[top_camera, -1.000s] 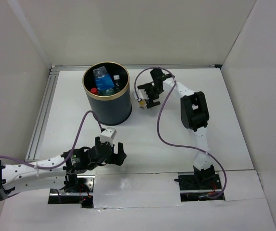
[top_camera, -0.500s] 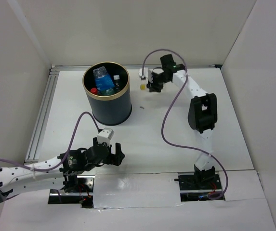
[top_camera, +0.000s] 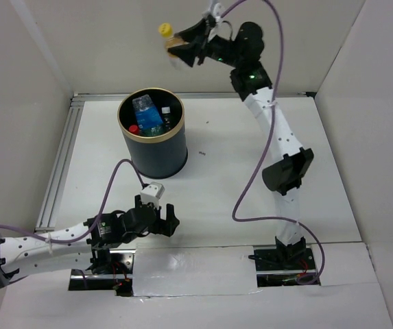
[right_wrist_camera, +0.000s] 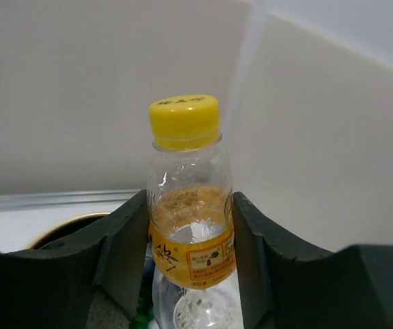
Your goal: Put the plastic bottles in the bin
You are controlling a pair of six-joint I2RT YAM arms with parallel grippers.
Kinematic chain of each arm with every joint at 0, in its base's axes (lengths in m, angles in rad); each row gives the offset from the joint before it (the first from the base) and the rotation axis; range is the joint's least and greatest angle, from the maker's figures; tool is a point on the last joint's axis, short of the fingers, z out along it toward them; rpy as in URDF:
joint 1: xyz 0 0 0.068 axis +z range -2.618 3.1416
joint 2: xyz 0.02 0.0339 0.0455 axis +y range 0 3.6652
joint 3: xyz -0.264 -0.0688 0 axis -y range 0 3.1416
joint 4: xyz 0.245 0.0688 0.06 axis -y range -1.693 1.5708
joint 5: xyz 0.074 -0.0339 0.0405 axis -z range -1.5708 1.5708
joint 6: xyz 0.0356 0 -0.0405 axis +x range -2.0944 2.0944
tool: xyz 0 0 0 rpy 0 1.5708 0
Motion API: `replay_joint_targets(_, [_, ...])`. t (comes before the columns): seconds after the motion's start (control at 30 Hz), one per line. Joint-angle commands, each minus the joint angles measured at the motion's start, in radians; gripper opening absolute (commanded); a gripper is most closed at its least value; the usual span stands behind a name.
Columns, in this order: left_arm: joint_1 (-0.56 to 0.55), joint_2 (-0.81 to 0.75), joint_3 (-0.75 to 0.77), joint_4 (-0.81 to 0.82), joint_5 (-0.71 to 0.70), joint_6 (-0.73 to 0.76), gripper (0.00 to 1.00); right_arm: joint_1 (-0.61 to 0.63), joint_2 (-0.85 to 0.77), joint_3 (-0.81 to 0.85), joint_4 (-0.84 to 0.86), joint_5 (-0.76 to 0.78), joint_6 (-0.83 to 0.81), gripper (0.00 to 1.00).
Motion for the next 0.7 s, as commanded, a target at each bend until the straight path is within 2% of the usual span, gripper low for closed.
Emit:
replay_joint_targets(0.0, [0.004, -0.034, -0.012, 0.051, -0.011, 0.008, 1.00, 0.116, 0.110, 0.011, 0.046, -0.087, 0.168, 0.28])
replay_joint_targets(0.07, [0.013, -0.045, -0.012, 0.040, -0.011, 0.008, 1.00, 0.139, 0.119, -0.027, 0.074, -0.087, 0.157, 0.29])
replay_joint_targets(0.17, [0.013, -0.071, -0.021, 0.016, -0.011, -0.015, 1.00, 0.151, 0.144, -0.038, 0.027, -0.064, 0.110, 0.29])
replay_joint_targets(0.3, [0.013, -0.119, -0.041, -0.004, -0.011, -0.036, 1.00, 0.141, 0.132, -0.071, -0.099, 0.009, 0.001, 0.29])
replay_joint_targets(0.4, [0.013, -0.128, -0.050, -0.004, -0.011, -0.036, 1.00, 0.128, 0.099, -0.118, -0.192, 0.018, -0.070, 0.34])
replay_joint_targets(0.47, [0.013, -0.117, -0.050, 0.017, -0.011, -0.036, 1.00, 0.119, 0.099, -0.127, -0.305, 0.009, -0.105, 0.44])
replay_joint_targets(0.53, [0.013, -0.099, -0.050, 0.031, -0.011, -0.016, 1.00, 0.119, 0.099, -0.116, -0.383, -0.017, -0.163, 1.00])
replay_joint_targets(0.57, [0.013, -0.078, -0.041, 0.040, -0.011, -0.016, 1.00, 0.119, 0.087, -0.099, -0.459, -0.017, -0.191, 1.00])
replay_joint_targets(0.67, [0.013, -0.032, -0.021, 0.064, -0.002, 0.005, 1.00, 0.128, 0.043, -0.108, -0.495, 0.035, -0.245, 1.00])
